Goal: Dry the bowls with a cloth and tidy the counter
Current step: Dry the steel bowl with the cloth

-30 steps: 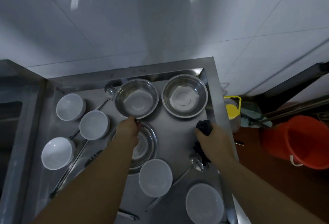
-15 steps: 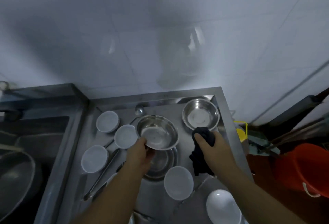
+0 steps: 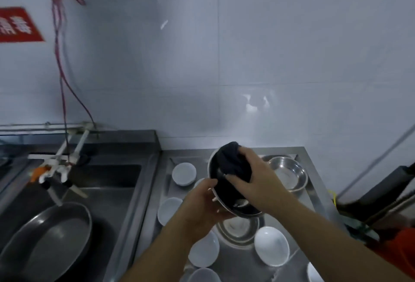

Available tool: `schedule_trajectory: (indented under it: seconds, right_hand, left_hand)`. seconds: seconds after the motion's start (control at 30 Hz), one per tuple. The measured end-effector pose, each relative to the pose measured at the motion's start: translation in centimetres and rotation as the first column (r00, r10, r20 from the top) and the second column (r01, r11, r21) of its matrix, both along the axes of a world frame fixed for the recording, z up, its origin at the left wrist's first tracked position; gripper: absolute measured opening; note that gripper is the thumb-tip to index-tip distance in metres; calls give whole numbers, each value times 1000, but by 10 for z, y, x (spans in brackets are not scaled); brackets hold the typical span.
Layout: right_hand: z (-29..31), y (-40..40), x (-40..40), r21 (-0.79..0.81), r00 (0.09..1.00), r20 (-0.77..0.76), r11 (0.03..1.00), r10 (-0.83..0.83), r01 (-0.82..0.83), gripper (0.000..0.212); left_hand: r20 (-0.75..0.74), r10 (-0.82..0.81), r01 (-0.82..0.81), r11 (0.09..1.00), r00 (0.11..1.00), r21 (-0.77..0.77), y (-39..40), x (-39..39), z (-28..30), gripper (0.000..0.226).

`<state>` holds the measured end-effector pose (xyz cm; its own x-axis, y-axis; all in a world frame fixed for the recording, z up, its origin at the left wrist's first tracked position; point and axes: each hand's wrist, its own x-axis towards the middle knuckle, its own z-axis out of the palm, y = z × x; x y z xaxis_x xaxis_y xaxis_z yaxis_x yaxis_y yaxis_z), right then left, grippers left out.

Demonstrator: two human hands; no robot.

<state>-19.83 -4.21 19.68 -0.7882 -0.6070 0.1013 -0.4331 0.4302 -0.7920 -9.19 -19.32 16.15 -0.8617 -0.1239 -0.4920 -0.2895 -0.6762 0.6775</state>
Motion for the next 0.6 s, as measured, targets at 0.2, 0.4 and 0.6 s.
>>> schedule_trajectory:
  seconds: [0.2,0.4,0.6]
  right_hand:
    - [20,-29,24,193,916,-367,977,161,-95,42]
    - [46,-36,13,486,846,-459,874,271,-16,34]
    - [79,-46,9,632,933,-338,764,122,129,11]
  left_hand:
    - [-133,-3,7,1000,991,24,-12,35,21,34]
    - [-221,19,-29,999,975,-41,-14,35,38,42]
    - [-346,103,-144,985,933,-96,-13,24,60,37]
